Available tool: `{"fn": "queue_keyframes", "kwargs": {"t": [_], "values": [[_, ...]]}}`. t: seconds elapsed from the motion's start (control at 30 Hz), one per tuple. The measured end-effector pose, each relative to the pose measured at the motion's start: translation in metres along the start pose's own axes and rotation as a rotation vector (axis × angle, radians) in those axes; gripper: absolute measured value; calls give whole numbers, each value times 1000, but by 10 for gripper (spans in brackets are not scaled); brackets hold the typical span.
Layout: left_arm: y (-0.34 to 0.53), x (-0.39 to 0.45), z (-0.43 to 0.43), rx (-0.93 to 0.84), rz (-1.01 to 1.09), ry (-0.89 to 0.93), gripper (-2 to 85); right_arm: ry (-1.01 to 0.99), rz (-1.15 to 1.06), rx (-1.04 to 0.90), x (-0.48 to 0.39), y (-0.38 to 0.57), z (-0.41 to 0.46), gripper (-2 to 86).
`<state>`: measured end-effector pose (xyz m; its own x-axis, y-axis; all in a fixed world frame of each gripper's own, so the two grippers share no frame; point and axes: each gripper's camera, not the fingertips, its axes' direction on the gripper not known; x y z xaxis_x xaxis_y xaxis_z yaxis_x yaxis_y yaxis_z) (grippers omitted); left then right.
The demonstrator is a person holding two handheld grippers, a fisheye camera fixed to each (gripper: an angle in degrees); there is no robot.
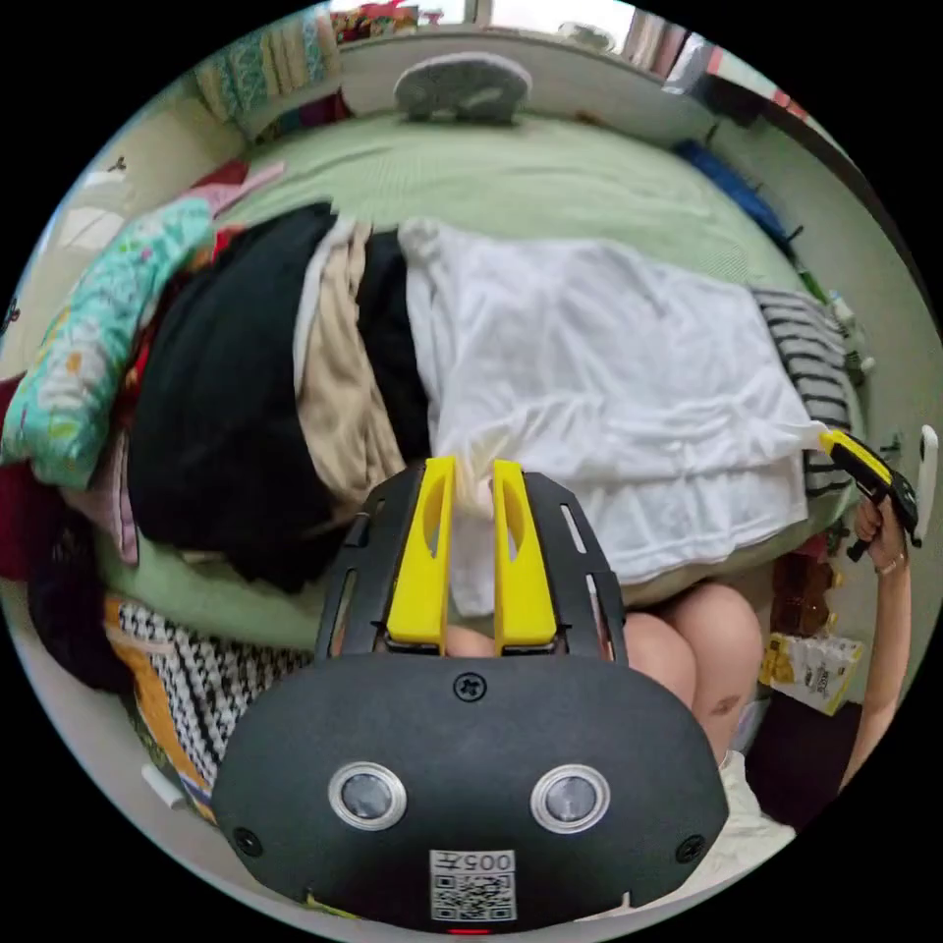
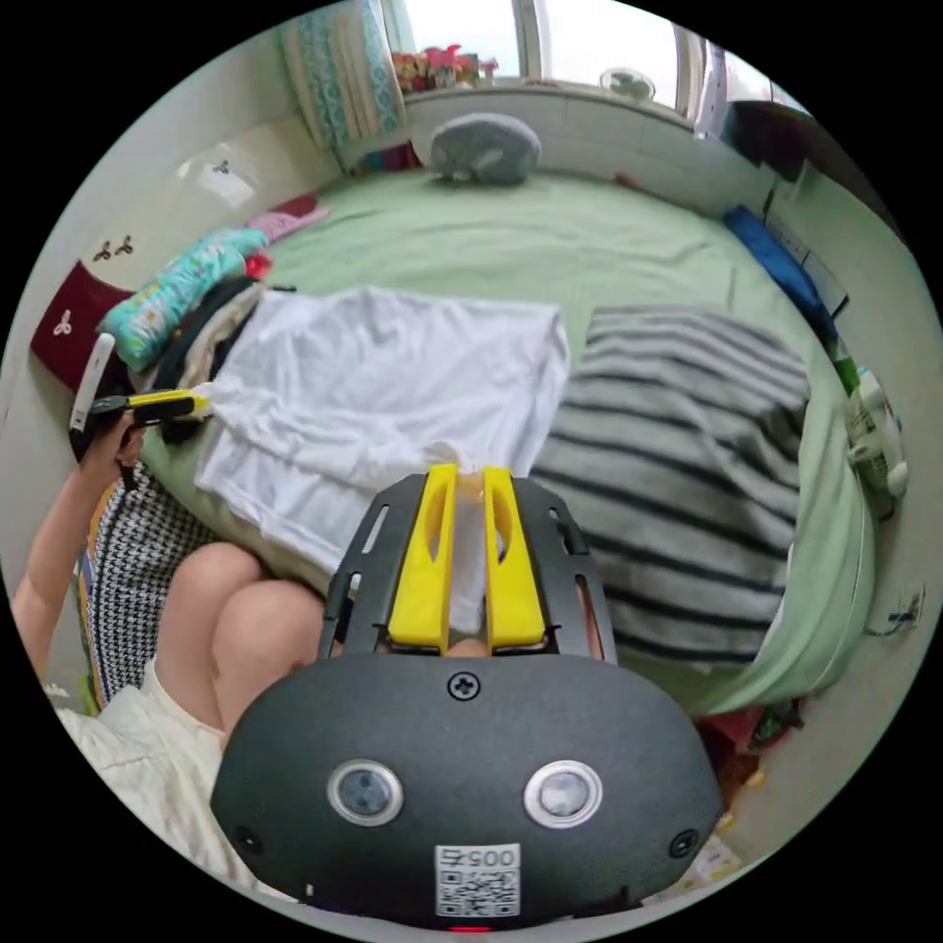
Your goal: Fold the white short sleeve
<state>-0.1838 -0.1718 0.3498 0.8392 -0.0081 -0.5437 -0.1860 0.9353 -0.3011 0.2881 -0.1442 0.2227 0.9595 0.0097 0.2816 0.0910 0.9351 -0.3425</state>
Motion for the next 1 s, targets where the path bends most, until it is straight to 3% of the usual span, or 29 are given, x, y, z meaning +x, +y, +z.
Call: {"fn": "queue_keyframes", "kwargs": {"t": [0.1,0.23,0.4,0.57,0.8,1.0], "values": [[29,-8,-2,-15,9,19,76,56,-21,-36,-12,23,-7,60],[67,-26,-21,101,-29,193,70,26,38,27,-22,50,-34,76],[84,-28,11,57,-83,174,79,47,119,-19,-41,73,-8,71],[93,-40,38,22,-159,267,93,-17,179,-44,-50,77,15,79],[109,-25,52,7,-145,142,84,74,186,-90,-77,72,26,59],[124,-23,25,-12,-47,6,20,122,71,-103,-95,79,10,-13]]}}
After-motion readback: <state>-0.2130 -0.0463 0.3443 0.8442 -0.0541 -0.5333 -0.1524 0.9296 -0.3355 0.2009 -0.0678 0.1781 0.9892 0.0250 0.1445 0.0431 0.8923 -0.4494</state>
